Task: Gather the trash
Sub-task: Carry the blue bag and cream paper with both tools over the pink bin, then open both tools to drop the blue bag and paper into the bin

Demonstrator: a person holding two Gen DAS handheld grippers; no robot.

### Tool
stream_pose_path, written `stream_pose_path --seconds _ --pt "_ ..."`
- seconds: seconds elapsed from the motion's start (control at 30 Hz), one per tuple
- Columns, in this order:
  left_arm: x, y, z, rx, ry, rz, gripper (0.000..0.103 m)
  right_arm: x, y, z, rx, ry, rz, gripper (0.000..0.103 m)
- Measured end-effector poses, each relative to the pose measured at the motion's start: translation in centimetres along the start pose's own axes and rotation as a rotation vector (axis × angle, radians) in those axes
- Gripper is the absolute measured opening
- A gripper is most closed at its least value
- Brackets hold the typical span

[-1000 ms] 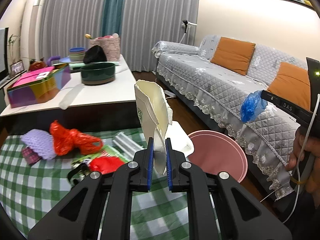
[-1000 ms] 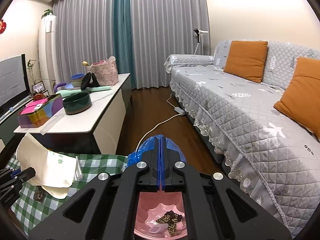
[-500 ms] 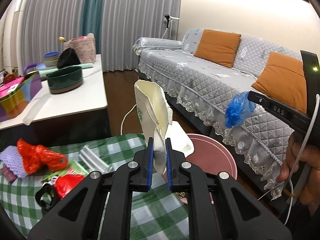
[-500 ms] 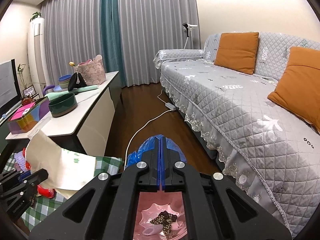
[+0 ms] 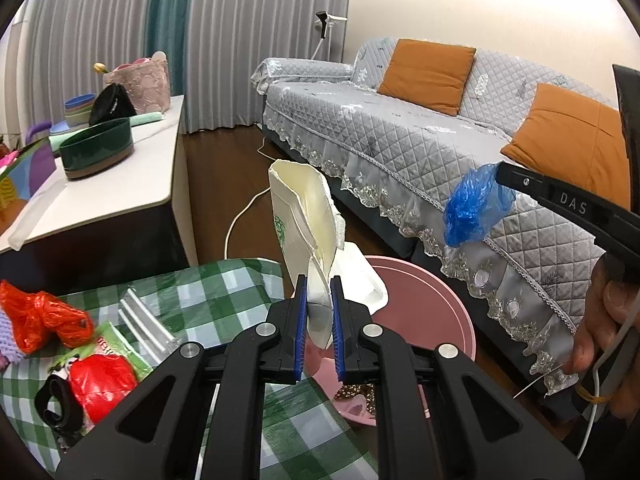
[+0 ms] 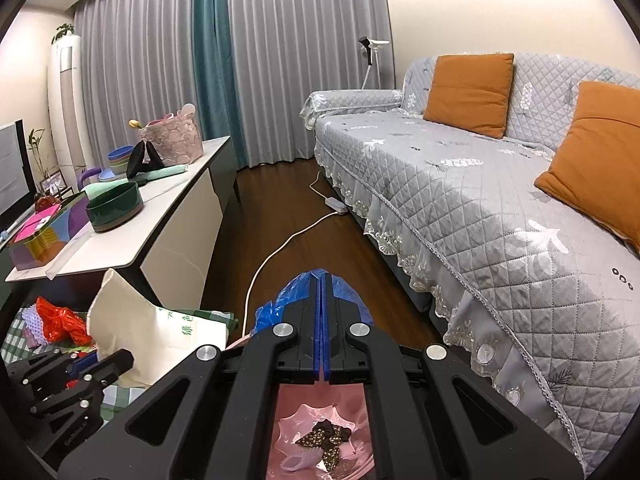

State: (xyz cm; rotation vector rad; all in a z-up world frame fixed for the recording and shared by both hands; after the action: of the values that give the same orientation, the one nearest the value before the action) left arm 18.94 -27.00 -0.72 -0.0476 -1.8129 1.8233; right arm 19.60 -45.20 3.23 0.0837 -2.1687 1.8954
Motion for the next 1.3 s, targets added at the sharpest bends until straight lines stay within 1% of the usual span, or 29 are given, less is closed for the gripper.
stream_pose_path --seconds 0.17,0.27,0.3,0.37,0.4,0.43,0.47,0.5,0.83,1.3 --pt "-0.7 -0.1 0.5 -0.002 0.009 -0.004 0.011 -0.1 0.1 0.3 -0.009 0.003 -0.003 0.001" --pt "-0.9 -0.2 1.0 0.003 0.048 -0.009 0.012 -0.1 0.1 0.3 -0.009 0.004 -0.001 0.001" --pt "-1.1 -0.2 1.1 0.004 0.058 -0.015 0.015 -0.1 0.1 0.3 -0.008 0.007 -0.001 0.004" --pt "-1.3 -0.1 1.2 0.015 0.069 -0.025 0.028 -0.2 0.1 0.6 -0.008 0.023 0.001 0.008" --pt "-1.4 0.0 1.2 0.022 0.072 -0.028 0.037 -0.2 0.1 0.7 -0.013 0.025 -0.002 0.02" --pt "-1.3 0.0 1.1 0.027 0.073 -0.029 0.037 -0.2 0.2 0.9 -0.022 0.032 -0.004 0.031" --pt "-1.2 0.1 1.1 0.025 0.072 -0.031 0.037 -0.2 0.2 1.0 -0.027 0.038 -0.003 0.052" --pt "-1.1 0.2 1.0 0.023 0.071 -0.032 0.037 -0.2 0.1 1.2 -0.036 0.049 0.004 0.058" --pt "1.9 0.2 -0.3 0.023 0.043 -0.027 0.037 0.1 -0.1 0.3 -0.038 0.028 0.017 0.058" --pt "7.2 -0.3 -2.8 0.029 0.002 0.016 0.036 2.3 -0.2 -3.2 0.012 -0.026 0.032 0.058"
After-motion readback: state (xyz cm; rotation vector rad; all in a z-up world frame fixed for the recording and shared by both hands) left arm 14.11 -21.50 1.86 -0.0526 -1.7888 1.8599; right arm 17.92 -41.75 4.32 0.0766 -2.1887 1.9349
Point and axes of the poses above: each gripper's, at about its wrist camera, not at the fingertips, and x roughly against the way its jaws point, z to its right, y to its underside, the point moved 5 cm from there along -x, roughly the way its jaws point, and after that the axes turned 14 degrees about z, right-handed, at the moved point
